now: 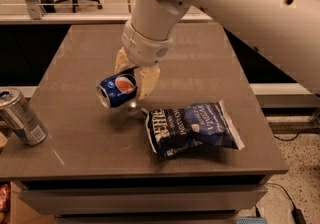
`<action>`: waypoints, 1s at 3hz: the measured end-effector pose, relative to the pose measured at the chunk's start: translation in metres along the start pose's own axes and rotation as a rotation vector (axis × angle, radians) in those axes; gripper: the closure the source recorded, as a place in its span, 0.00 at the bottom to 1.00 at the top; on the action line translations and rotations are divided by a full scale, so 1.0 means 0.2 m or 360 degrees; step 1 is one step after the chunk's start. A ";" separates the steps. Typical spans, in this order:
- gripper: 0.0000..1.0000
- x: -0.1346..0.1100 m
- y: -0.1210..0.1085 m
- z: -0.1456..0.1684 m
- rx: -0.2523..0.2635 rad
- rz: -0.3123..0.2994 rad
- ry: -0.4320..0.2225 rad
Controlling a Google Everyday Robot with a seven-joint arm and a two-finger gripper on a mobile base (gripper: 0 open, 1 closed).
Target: Move pepsi can near blue chip bag
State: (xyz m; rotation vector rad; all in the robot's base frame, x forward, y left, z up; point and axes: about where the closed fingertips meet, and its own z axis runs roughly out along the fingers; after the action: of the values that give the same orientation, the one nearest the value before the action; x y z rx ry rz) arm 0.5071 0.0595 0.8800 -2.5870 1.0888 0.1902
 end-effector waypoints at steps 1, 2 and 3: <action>1.00 -0.04 0.10 0.04 -0.0062 -0.0012 -0.0037; 1.00 -0.07 0.19 0.07 -0.0113 -0.0012 -0.0063; 1.00 -0.07 0.25 0.10 -0.0154 -0.0004 -0.0089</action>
Offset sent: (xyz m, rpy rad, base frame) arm -0.0544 -0.0214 -0.0298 -0.0373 0.1179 0.0457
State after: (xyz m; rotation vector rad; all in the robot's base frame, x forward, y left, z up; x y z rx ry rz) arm 0.4609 0.0433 0.8524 -2.6506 1.0817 0.3205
